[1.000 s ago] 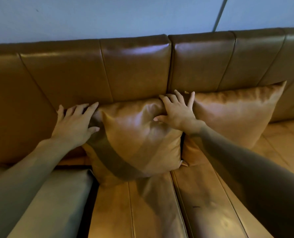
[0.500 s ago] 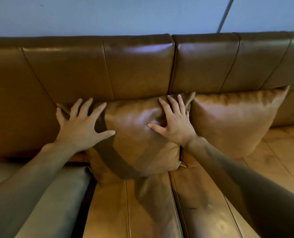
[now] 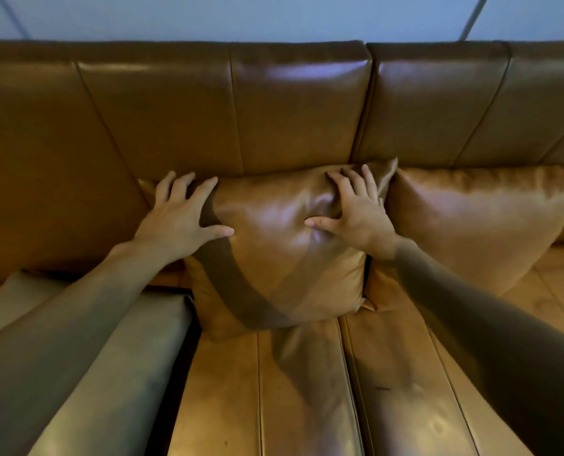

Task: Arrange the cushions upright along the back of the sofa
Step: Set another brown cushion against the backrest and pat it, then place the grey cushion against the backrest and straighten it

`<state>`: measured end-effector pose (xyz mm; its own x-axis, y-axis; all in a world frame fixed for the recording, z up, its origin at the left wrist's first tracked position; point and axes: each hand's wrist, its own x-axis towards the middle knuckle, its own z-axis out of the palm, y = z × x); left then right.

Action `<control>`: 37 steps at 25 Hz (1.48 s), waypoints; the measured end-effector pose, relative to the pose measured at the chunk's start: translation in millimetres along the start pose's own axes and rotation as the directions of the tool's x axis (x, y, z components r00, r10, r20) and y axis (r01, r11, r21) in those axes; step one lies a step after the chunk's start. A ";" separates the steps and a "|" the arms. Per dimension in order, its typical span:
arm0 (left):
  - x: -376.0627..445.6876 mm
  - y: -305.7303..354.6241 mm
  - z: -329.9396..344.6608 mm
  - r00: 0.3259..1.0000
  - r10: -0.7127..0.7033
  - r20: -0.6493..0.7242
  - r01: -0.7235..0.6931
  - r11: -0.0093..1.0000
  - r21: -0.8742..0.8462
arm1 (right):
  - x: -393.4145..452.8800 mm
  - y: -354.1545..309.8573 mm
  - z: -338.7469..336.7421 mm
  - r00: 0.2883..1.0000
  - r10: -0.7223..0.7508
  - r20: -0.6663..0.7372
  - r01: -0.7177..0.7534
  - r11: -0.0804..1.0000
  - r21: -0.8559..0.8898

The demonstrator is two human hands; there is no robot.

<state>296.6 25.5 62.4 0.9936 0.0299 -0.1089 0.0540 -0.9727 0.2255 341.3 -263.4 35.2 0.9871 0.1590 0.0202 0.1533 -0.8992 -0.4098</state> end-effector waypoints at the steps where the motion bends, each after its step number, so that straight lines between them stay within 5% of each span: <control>1: -0.5 0.4 -0.4 1.000 -0.002 0.006 0.002 1.000 -0.016 | -2.8 -3.4 -2.1 0.999 0.033 0.015 -0.032 0.999 -0.013; 8: -53.6 -29.1 -15.7 0.979 -0.115 -0.166 0.062 0.953 -0.295 | -59.4 -94.5 32.0 0.982 -0.189 -0.029 0.187 0.981 -0.050; 13: -129.8 -128.4 0.2 0.973 -0.231 -0.002 0.204 0.865 -0.458 | -102.8 -189.2 106.4 0.947 -0.278 -0.164 0.283 0.959 0.007; 15: -173.3 -188.2 22.9 0.928 -0.370 0.050 0.350 0.816 -0.460 | -126.7 -224.4 147.7 0.955 -0.296 -0.002 0.293 0.948 0.126; 17: -217.6 -247.5 45.9 0.845 -0.529 0.075 0.500 0.733 -0.461 | -159.9 -252.5 193.8 0.903 -0.348 0.252 0.299 0.930 0.213; 19: -253.5 -297.0 64.2 0.743 -0.664 0.088 0.629 0.648 -0.429 | -197.7 -271.7 235.5 0.853 -0.381 0.357 0.322 0.922 0.216; 22: -288.7 -346.2 82.6 0.575 -0.810 0.112 0.778 0.500 -0.380 | -247.2 -290.0 280.7 0.846 -0.335 0.414 0.301 0.942 0.148; 25: -306.2 -369.9 93.9 0.481 -0.857 0.184 0.816 0.361 -0.452 | -270.9 -302.9 303.2 0.852 -0.280 0.442 0.286 0.957 0.054; 30: -309.3 -388.1 115.5 0.446 -0.813 0.375 0.776 0.142 -0.615 | -277.8 -315.3 315.3 0.854 -0.171 0.492 0.227 0.972 -0.057; 37: -292.1 -388.1 124.5 0.402 -0.831 0.386 0.750 0.056 -0.659 | -307.3 -321.4 319.4 0.899 -0.010 0.439 0.038 0.998 -0.055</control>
<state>-27.0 365.7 -113.9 0.3162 0.7312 -0.6045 0.8133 0.1192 0.5696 -26.3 106.9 -130.5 0.8647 0.3309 -0.3779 0.1931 -0.9135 -0.3580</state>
